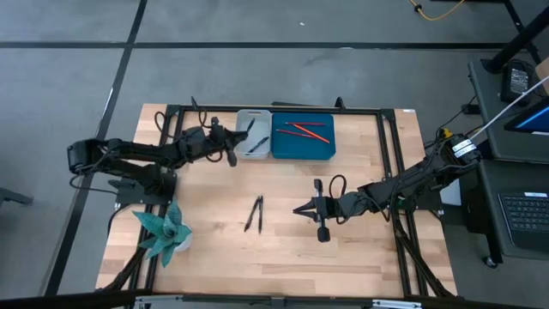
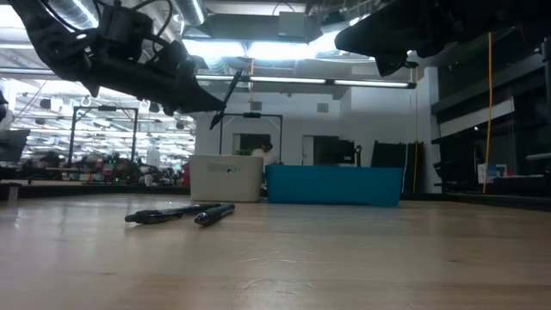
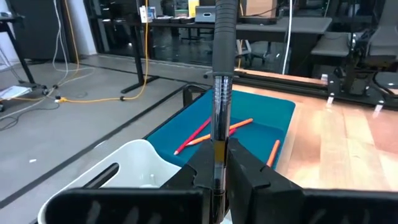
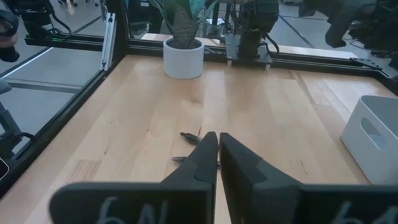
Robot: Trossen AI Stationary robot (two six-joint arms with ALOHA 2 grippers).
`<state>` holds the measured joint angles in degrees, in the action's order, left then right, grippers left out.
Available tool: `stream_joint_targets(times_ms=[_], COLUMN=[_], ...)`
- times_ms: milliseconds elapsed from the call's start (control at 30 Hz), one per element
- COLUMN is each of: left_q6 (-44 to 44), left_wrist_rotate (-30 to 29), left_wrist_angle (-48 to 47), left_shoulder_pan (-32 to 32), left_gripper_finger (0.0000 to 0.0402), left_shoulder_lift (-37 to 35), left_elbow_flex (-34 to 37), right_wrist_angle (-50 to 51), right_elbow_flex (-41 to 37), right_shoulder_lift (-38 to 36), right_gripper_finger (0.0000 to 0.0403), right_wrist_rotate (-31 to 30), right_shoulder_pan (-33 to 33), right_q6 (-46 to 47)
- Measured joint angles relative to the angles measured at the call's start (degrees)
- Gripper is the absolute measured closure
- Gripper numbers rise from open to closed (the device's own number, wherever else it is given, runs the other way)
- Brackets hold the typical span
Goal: Sort pens & pencils
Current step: Put the black pen into the gray bin
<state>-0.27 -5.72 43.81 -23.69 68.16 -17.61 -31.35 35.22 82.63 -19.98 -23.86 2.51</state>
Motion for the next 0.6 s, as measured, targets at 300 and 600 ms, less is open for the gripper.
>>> stream_joint_targets(times_ms=[300, 600], left_q6=[-1.22, -0.66], left_wrist_rotate=[2.79, 3.74], left_wrist_angle=[-4.70, -38.12], left_shoulder_pan=[-3.18, -7.12], left_gripper_finger=[0.0390, 0.0390], left_shoulder_lift=[0.02, 2.98], left_elbow_flex=[-1.43, -19.45], right_wrist_angle=[-0.02, -0.04], right_elbow_flex=[0.00, 0.00], right_shoulder_lift=[0.00, 0.00], right_gripper_finger=[0.0382, 0.0382], right_wrist_rotate=[0.01, 0.01], right_shoulder_pan=[0.00, 0.00], right_q6=[0.35, 0.45])
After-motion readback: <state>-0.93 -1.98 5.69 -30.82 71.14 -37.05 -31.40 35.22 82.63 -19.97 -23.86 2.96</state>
